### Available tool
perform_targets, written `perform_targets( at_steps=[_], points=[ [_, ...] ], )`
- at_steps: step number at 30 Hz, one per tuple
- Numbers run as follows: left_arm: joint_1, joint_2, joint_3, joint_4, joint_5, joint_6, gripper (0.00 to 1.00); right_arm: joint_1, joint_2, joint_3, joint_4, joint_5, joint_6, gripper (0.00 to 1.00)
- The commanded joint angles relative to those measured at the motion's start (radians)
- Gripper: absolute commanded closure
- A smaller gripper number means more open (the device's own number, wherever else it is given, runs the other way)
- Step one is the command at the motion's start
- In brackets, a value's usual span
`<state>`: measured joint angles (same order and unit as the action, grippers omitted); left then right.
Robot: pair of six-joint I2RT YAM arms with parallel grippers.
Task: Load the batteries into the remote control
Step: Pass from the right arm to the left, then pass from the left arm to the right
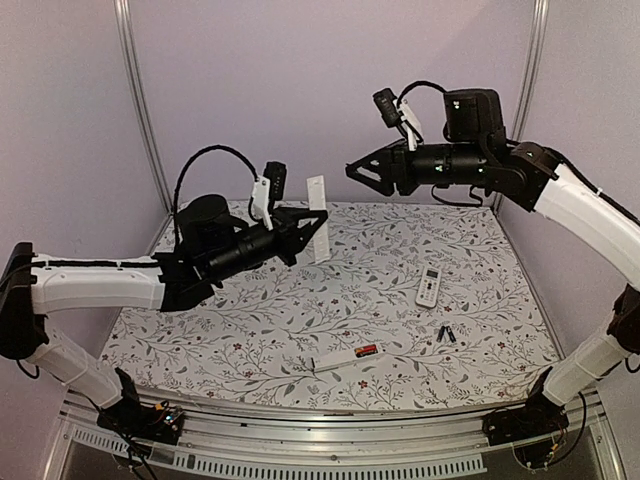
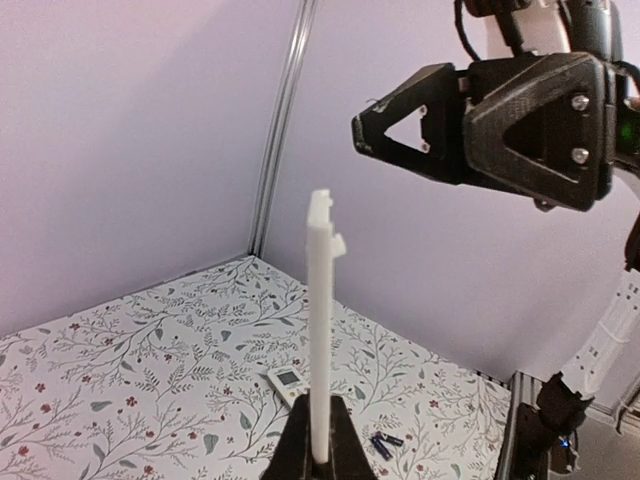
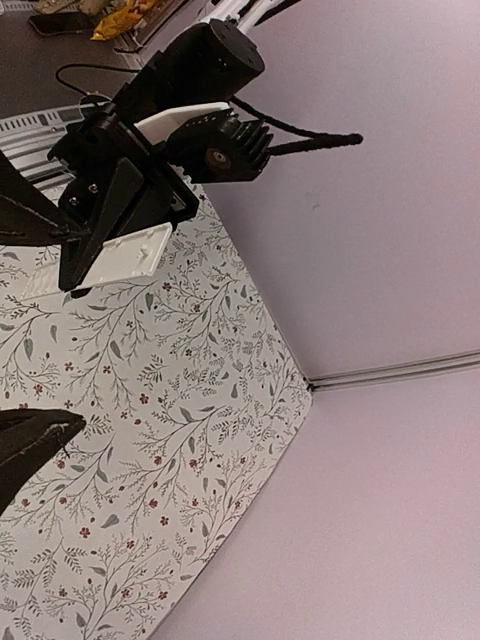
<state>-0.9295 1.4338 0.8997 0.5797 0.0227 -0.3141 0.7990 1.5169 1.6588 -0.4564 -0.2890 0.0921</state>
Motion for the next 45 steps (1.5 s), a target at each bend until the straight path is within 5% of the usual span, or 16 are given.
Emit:
perform_targets(
  at_steps=[1, 6, 12, 32, 41, 45],
  points=[
    [-0.01, -0.075, -0.062, 0.119, 0.226, 0.13, 1.0, -0.017, -0.062, -0.089, 0.102, -0.304, -0.1, 0.44],
    [-0.02, -0.112, -0.059, 0.11, 0.334, 0.165, 1.0, -0.014, -0.071, -0.144, 0.193, -0.457, -0.161, 0.5],
    [-0.034, -0.104, -0.036, 0.08, 0.362, 0.19, 1.0, 0.008, -0.11, -0.219, 0.319, -0.468, -0.183, 0.52],
    [-0.046, -0.079, -0.019, 0.103, 0.39, 0.17, 1.0, 0.063, -0.067, -0.201, 0.256, -0.499, -0.207, 0.83],
    [-0.046, -0.087, -0.027, 0.112, 0.384, 0.163, 1.0, 0.065, -0.046, -0.204, 0.234, -0.516, -0.208, 0.86],
    [-0.047, -0.084, -0.028, 0.121, 0.384, 0.164, 1.0, 0.068, -0.043, -0.201, 0.24, -0.514, -0.194, 0.99]
  ],
)
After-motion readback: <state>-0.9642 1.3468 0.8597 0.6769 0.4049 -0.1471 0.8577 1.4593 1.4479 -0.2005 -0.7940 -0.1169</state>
